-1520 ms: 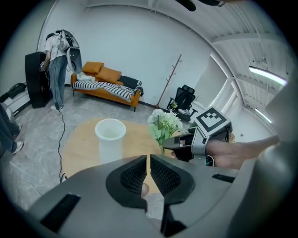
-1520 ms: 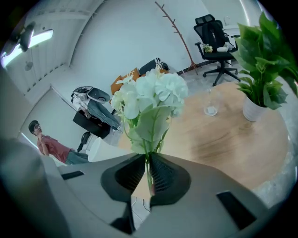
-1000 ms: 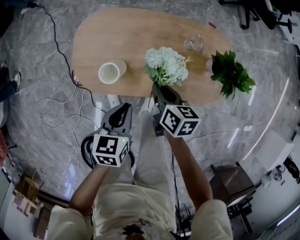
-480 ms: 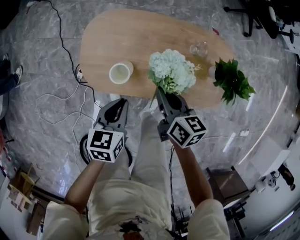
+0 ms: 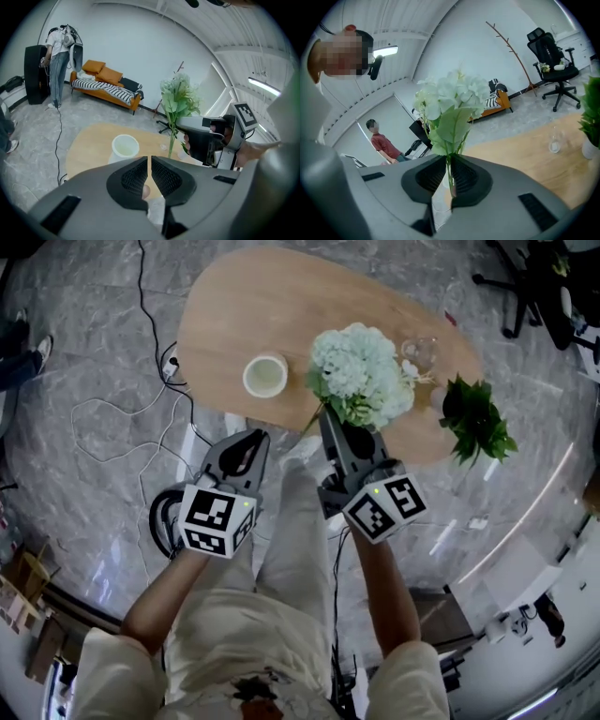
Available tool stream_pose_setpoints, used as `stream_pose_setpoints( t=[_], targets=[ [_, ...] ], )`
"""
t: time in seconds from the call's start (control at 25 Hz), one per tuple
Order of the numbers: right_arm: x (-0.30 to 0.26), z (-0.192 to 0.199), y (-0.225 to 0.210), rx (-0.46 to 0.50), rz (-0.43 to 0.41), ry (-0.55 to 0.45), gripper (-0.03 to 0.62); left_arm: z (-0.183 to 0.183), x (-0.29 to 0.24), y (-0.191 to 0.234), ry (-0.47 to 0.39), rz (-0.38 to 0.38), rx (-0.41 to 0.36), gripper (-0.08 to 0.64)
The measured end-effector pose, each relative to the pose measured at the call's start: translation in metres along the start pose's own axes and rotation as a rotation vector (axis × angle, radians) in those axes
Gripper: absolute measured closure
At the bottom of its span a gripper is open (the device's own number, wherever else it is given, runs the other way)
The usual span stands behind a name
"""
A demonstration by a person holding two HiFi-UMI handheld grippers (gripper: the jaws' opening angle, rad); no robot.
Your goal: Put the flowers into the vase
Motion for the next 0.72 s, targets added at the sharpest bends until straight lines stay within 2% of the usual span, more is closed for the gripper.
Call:
stream_pose_setpoints(
  t=[0.16,0.48,0.72],
  targets=[
    [-0.005,-0.007,0.012,0.026,-0.042,-0.01,0.555,-0.003,0.002,0.003,-0.007,-0.002,0.021,0.526],
    [-0.013,-0.014,0.029,0.062,-0.091,-0.051,0.555,-0.004,0.013,0.01,-0.016,-0.032,0.005,0.536],
    [-0.016,-0.021,0.046,0.198,-0.154,-0.095,0.555,-0.006,0.018,0.011,-0.025,-0.05,0.002,0.545]
  ],
)
Point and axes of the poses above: the fingertips, and each gripper's own axes: x backward along the fingers, y to its left, z out of its underside, the point moved 6 cm from there along x, backward along the fingers, and after that the axes turned 4 degrees about -x, right-handed, at the moved point
